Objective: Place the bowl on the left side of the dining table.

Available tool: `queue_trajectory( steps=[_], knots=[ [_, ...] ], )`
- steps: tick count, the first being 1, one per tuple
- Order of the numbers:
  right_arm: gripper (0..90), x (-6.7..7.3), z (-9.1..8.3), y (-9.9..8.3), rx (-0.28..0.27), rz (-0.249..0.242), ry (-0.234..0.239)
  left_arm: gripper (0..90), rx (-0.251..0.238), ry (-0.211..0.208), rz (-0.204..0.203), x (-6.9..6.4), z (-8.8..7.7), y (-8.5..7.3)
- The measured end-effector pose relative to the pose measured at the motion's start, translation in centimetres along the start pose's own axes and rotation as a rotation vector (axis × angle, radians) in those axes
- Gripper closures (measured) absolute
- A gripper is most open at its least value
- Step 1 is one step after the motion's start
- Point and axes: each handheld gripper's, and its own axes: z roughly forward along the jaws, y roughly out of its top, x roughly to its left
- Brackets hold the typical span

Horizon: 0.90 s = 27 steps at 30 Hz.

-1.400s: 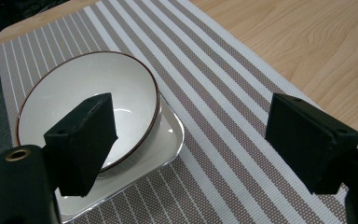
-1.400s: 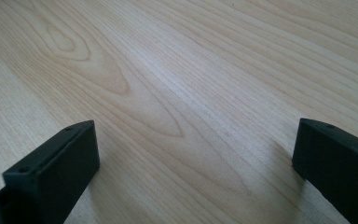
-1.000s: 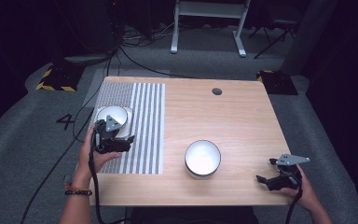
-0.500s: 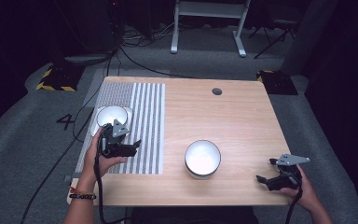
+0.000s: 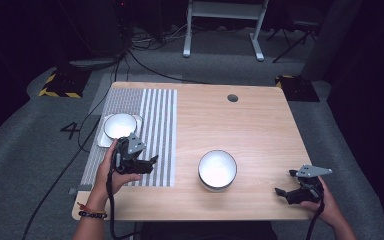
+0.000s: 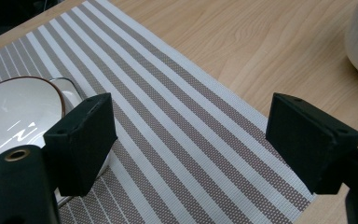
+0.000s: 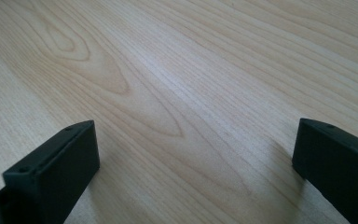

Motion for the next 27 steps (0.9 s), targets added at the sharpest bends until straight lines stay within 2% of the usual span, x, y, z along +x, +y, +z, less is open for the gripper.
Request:
queue_trajectory(
  steps=[14, 16, 20, 22, 27],
  knots=[
    [0.6, 0.0, 0.0, 0.0, 0.000, 0.000, 0.000, 16.1, 0.016, -0.018, 0.034, -1.3, 0.8, -0.3],
    [0.6, 0.0, 0.0, 0.0, 0.000, 0.000, 0.000, 16.1, 0.029, -0.029, 0.043, -1.7, 0.9, -0.3],
    [0.6, 0.0, 0.0, 0.0, 0.000, 0.000, 0.000, 16.1, 0.048, -0.022, 0.070, -2.1, 1.2, -0.2],
    [0.6, 0.0, 0.0, 0.0, 0.000, 0.000, 0.000, 16.1, 0.047, -0.029, 0.063, -2.3, 1.3, -0.2],
    [0.6, 0.0, 0.0, 0.0, 0.000, 0.000, 0.000, 16.1, 0.060, -0.048, 0.089, -3.1, 1.6, -0.2]
  ],
)
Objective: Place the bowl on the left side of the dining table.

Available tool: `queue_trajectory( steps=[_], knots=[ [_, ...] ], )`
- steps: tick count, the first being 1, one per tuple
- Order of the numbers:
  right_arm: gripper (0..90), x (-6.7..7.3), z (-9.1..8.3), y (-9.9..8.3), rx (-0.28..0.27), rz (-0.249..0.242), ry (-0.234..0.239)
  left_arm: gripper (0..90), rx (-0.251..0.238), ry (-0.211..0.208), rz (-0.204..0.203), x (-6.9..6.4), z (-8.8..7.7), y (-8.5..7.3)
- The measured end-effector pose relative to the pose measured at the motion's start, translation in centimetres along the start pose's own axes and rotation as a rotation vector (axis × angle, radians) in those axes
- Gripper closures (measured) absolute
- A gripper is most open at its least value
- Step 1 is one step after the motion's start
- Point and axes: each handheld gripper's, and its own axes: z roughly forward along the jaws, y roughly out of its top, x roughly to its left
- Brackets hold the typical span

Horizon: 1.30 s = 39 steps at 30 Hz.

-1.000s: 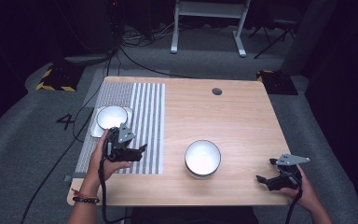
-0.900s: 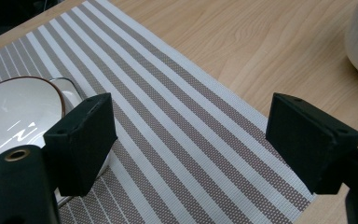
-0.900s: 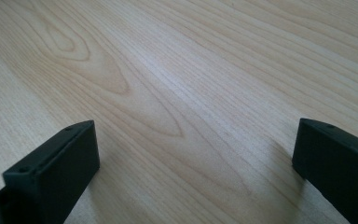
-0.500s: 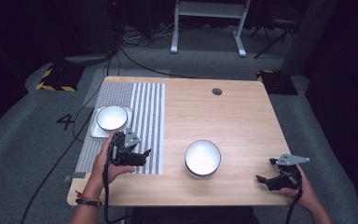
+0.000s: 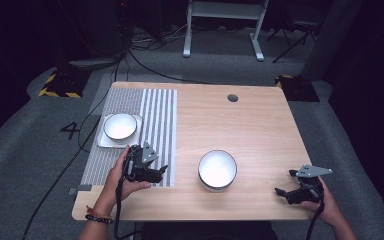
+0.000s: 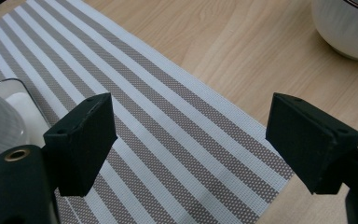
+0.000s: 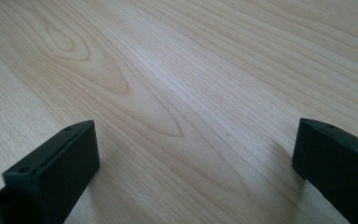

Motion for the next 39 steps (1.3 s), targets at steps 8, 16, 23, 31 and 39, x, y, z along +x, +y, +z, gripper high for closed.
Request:
queue_trajectory(
  steps=[8, 16, 23, 31, 39],
  knots=[
    [0.6, 0.0, 0.0, 0.0, 0.000, -0.001, 0.000, 16.1, 0.035, -0.008, 0.048, -1.3, 0.6, 0.0],
    [0.6, 0.0, 0.0, 0.0, 0.000, 0.000, 0.000, 16.1, 0.064, -0.029, 0.074, -2.1, 0.9, -0.2],
    [0.6, 0.0, 0.0, 0.0, 0.000, 0.000, 0.000, 16.1, 0.065, -0.049, 0.072, -2.8, 1.3, -0.6],
    [0.6, 0.0, 0.0, 0.0, 0.000, 0.000, 0.000, 16.1, 0.092, -0.096, 0.068, -3.4, 2.0, -1.5],
    [0.6, 0.0, 0.0, 0.0, 0.000, 0.000, 0.000, 16.1, 0.105, -0.109, 0.063, -3.6, 2.2, -2.2]
  ],
)
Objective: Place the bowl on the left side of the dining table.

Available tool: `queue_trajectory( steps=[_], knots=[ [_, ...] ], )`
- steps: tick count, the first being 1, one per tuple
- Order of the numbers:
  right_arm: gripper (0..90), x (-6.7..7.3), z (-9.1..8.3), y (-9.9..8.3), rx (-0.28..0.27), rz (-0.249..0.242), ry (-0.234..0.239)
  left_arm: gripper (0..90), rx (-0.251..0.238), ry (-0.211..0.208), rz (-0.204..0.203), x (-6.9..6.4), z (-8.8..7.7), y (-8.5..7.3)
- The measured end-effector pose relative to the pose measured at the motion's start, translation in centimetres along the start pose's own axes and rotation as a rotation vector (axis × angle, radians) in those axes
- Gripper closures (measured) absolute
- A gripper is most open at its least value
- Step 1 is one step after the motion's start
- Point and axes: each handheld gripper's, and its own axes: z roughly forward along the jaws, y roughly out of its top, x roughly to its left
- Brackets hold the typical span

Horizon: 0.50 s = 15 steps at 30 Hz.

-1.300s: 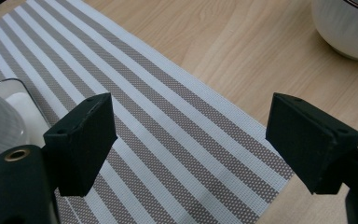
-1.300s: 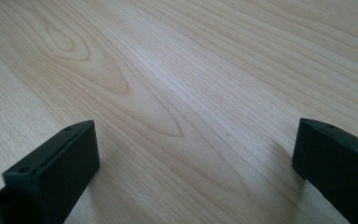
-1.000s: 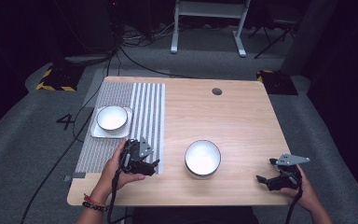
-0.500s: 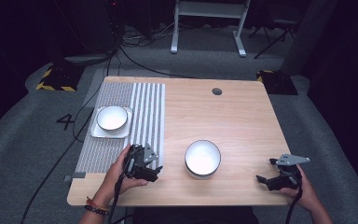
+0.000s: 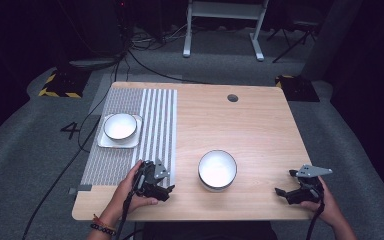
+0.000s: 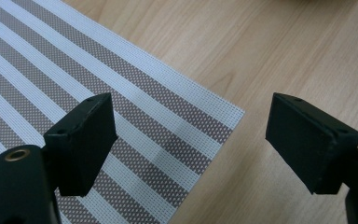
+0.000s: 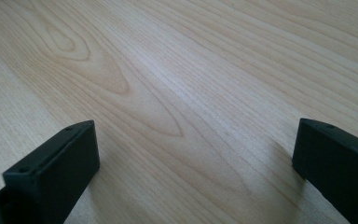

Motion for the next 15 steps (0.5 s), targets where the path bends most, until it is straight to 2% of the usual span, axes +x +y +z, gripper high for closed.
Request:
queue_trajectory(
  steps=[1, 3, 7, 8, 9, 12, 14, 15],
  knots=[
    [0.6, 0.0, 0.0, 0.0, 0.000, 0.001, 0.000, 16.1, 0.020, -0.013, 0.004, -0.1, 0.1, -0.2],
    [0.6, 0.0, 0.0, 0.0, 0.000, 0.000, 0.000, 16.1, 0.009, -0.008, -0.010, -0.3, 0.3, -0.4],
    [0.6, 0.0, 0.0, 0.0, 0.000, 0.000, 0.000, 16.1, 0.013, -0.015, -0.014, -0.6, 0.3, -0.8],
    [0.6, 0.0, 0.0, 0.0, 0.000, 0.000, 0.000, 16.1, 0.013, -0.006, -0.006, -0.6, 0.3, -0.9],
    [0.6, 0.0, 0.0, 0.0, 0.000, 0.000, 0.000, 16.1, 0.015, -0.023, -0.018, -0.7, 0.4, -1.1],
    [0.6, 0.0, 0.0, 0.0, 0.000, -0.002, 0.000, 16.1, 0.029, -0.034, -0.038, -0.9, 0.3, -1.5],
    [0.6, 0.0, 0.0, 0.0, 0.000, 0.001, 0.000, 16.1, 0.017, -0.043, -0.029, -0.9, 0.4, -1.5],
    [0.6, 0.0, 0.0, 0.0, 0.000, 0.000, 0.000, 16.1, 0.028, -0.038, -0.029, -1.1, 0.4, -1.7]
  ],
)
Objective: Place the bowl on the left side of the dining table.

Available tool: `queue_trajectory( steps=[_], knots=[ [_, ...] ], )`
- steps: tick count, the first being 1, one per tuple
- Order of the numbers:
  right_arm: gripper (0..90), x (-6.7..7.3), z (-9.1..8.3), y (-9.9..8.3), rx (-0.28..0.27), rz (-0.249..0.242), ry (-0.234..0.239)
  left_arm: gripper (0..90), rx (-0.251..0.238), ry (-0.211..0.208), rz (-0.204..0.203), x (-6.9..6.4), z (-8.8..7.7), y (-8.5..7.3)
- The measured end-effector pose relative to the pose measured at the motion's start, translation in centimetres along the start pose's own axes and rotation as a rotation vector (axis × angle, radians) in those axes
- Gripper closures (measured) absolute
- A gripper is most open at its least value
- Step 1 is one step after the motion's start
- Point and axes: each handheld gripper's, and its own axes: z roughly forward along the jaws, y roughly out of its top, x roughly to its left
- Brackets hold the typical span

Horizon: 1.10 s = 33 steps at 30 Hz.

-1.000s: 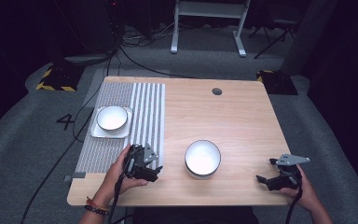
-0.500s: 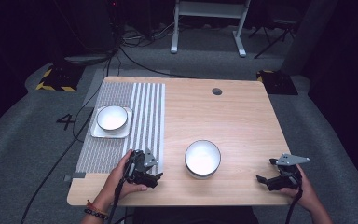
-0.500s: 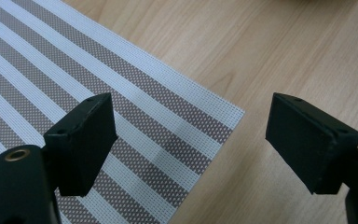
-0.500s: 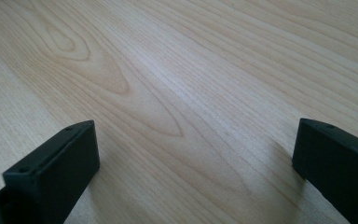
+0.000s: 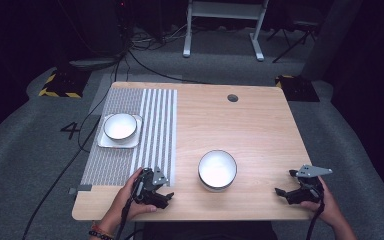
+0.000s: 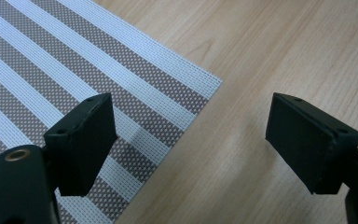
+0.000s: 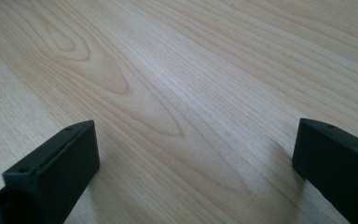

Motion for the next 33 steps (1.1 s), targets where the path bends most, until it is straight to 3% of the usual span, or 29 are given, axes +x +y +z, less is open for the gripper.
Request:
queue_trajectory(
  steps=[2, 5, 9, 10, 15, 33],
  knots=[
    [0.6, 0.0, 0.0, 0.0, 0.000, 0.000, 0.000, 16.1, -0.005, -0.020, -0.011, -0.2, 0.2, -0.2],
    [0.6, 0.0, 0.0, 0.0, 0.000, 0.000, 0.000, 15.9, -0.014, -0.015, -0.011, -0.2, 0.2, -0.3],
    [0.6, 0.0, 0.0, 0.0, 0.002, 0.001, 0.001, 15.7, -0.044, -0.045, -0.044, -0.1, 0.4, -0.9],
    [0.6, 0.0, 0.0, 0.0, 0.002, -0.003, -0.001, 15.5, -0.067, -0.065, -0.070, 0.1, 0.5, -1.3],
    [0.6, 0.0, -0.1, 0.0, 0.004, -0.003, 0.000, 15.1, -0.125, -0.053, -0.062, 0.1, 0.5, -2.0],
    [0.6, 0.0, -0.1, -0.1, 0.003, -0.008, -0.005, 14.7, -0.122, -0.052, -0.068, 0.3, 0.4, -2.2]
  ],
)
